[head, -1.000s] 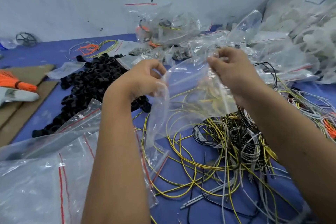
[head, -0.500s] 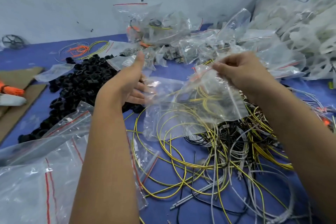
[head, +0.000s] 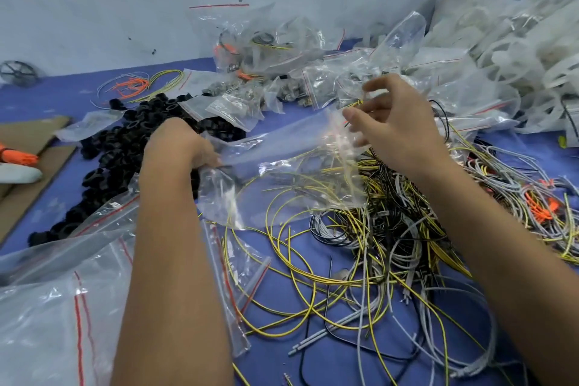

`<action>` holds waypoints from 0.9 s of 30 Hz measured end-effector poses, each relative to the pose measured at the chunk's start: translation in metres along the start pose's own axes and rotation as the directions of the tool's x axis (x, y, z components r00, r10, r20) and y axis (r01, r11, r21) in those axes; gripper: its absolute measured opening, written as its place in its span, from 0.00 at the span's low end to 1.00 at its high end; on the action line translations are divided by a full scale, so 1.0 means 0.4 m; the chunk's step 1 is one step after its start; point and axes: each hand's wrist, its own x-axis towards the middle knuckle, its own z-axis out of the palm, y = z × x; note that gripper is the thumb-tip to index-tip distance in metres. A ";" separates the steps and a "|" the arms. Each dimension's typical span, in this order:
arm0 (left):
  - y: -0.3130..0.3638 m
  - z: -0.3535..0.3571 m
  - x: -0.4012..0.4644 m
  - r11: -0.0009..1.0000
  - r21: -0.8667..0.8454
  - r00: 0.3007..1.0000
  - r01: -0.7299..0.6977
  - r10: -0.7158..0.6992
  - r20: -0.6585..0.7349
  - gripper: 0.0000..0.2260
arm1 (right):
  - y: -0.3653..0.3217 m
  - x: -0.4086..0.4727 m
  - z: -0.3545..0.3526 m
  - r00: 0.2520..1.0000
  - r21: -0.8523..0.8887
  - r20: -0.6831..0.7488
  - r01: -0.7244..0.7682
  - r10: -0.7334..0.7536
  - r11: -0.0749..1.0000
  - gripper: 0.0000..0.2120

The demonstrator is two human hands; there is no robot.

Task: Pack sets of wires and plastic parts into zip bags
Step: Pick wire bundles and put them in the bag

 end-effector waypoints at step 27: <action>0.117 0.190 -0.039 0.966 0.123 0.974 -0.226 0.224 0.037 0.09 | -0.021 -0.098 -0.007 0.893 -0.483 0.450 0.250 -0.007 0.839 0.15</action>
